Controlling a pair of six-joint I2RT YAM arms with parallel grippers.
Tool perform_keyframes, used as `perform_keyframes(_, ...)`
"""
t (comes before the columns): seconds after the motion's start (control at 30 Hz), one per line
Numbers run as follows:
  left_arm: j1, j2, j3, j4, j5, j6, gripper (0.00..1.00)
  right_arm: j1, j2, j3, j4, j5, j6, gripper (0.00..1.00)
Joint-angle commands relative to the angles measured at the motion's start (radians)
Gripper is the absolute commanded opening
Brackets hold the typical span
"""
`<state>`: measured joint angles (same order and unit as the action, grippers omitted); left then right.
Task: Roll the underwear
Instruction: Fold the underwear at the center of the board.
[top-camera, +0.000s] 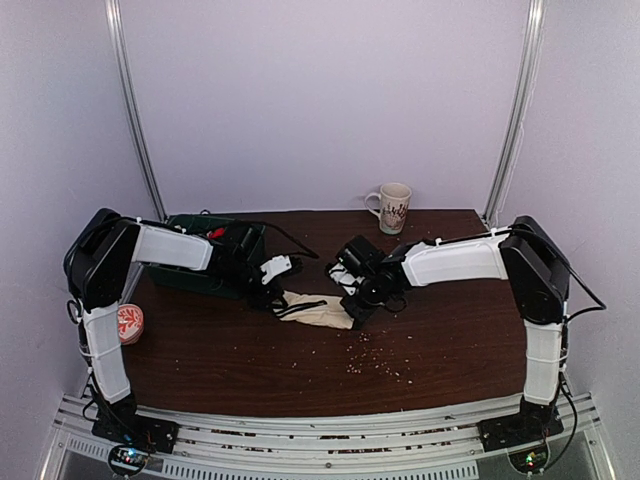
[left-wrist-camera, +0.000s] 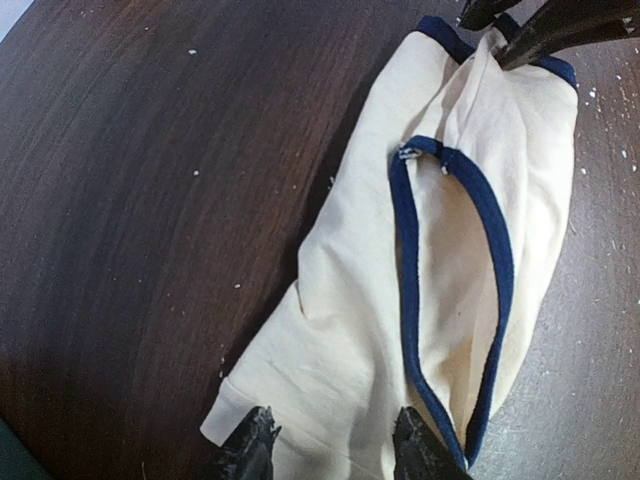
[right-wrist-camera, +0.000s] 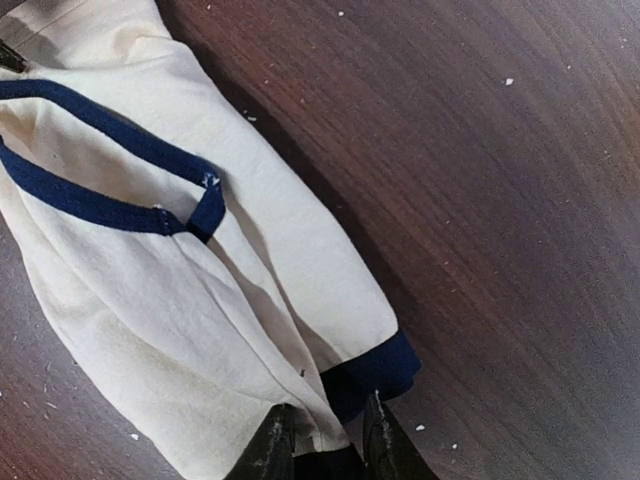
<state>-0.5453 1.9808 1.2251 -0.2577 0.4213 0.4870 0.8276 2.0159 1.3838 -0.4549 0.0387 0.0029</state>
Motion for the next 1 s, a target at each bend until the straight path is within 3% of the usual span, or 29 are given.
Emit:
perform_keyframes(0.0, 0.001, -0.015, -0.003, 0.049, -0.012, -0.015, 0.43, 0.002, -0.040, -0.005, 0.047, 0.100, -0.007, 0.24)
perform_keyframes(0.33, 0.025, -0.088, -0.044, 0.103, 0.000, -0.050, 0.47, 0.007, 0.076, 0.066, 0.073, 0.153, 0.020, 0.24)
perform_keyframes(0.5, 0.044, -0.128, -0.073, 0.138, 0.009, -0.062, 0.58, 0.007, 0.089, 0.066, 0.077, 0.190, 0.046, 0.40)
perform_keyframes(0.7, 0.050, -0.150, -0.106, 0.205, -0.048, -0.091, 0.69, 0.009, -0.018, 0.008, 0.122, 0.180, 0.062, 0.55)
perform_keyframes(0.97, 0.050, -0.046, -0.032, 0.145, -0.147, -0.098, 0.67, 0.037, -0.187, -0.060, 0.130, 0.211, 0.071, 0.65)
